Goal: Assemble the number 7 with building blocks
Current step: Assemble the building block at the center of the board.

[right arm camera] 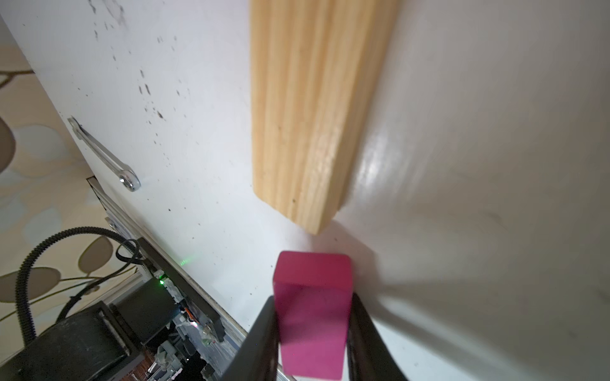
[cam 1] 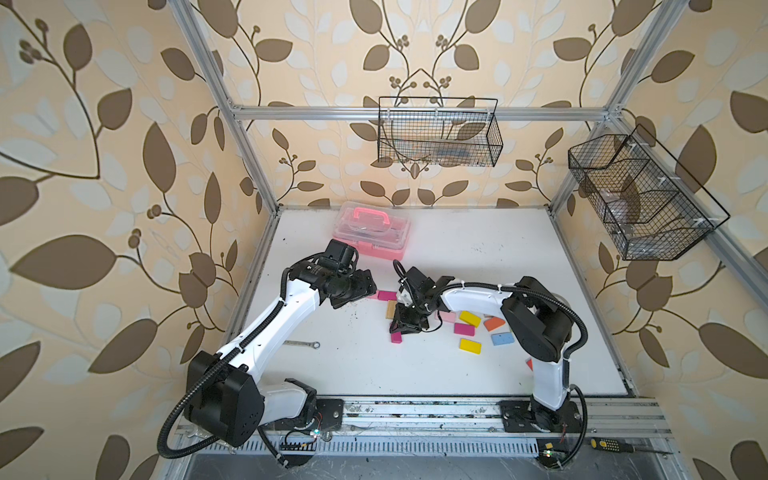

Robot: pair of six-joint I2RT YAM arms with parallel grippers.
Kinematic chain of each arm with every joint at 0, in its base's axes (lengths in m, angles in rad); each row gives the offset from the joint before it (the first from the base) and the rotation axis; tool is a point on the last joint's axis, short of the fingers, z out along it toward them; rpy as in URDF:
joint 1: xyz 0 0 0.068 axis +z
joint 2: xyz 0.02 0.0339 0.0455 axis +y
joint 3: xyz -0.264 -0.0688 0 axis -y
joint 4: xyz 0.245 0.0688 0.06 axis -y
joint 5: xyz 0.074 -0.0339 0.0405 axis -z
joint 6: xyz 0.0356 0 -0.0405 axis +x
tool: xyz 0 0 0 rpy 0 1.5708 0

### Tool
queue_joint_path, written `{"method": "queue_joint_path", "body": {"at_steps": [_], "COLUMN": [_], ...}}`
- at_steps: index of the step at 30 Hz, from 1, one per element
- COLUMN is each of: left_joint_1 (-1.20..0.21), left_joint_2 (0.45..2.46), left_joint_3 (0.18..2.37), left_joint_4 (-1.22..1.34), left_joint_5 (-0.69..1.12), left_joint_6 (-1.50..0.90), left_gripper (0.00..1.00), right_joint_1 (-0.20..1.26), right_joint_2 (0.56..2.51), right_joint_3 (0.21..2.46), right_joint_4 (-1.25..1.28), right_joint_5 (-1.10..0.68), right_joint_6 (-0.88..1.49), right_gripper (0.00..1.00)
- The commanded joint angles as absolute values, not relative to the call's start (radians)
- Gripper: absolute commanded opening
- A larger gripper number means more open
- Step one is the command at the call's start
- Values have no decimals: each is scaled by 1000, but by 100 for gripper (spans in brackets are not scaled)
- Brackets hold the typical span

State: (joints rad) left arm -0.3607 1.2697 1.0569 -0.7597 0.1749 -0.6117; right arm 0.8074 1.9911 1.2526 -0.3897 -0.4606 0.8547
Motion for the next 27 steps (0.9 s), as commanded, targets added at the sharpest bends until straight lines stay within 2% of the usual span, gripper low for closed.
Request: {"method": "queue_joint_path", "body": {"at_steps": [1, 3, 6, 10, 14, 21, 27], "left_joint_1": [-364, -364, -364, -364, -369, -555, -633], "left_joint_2": [1244, 1243, 1243, 1235, 1217, 1339, 1503], "left_joint_3": [1049, 1048, 1045, 1039, 1027, 1066, 1116], "left_joint_4": [-787, -788, -794, -817, -857, -918, -907], "left_joint_5": [164, 164, 169, 166, 167, 109, 133], "left_joint_6": [-607, -607, -598, -576, -563, -586, -593], "left_gripper": [83, 83, 83, 83, 81, 81, 80], "right_joint_1": [808, 807, 808, 805, 787, 648, 555], "right_joint_2": [2019, 2021, 2019, 1986, 1845, 1548, 1453], "right_joint_3": [1279, 1282, 1285, 1270, 1186, 901, 789], "right_joint_4": [-384, -382, -382, -371, -311, -212, -206], "right_joint_5": [-457, -455, -452, -446, -409, -353, -362], "right_joint_6": [871, 875, 873, 868, 867, 954, 951], "right_gripper": [38, 45, 50, 51, 52, 56, 56]}}
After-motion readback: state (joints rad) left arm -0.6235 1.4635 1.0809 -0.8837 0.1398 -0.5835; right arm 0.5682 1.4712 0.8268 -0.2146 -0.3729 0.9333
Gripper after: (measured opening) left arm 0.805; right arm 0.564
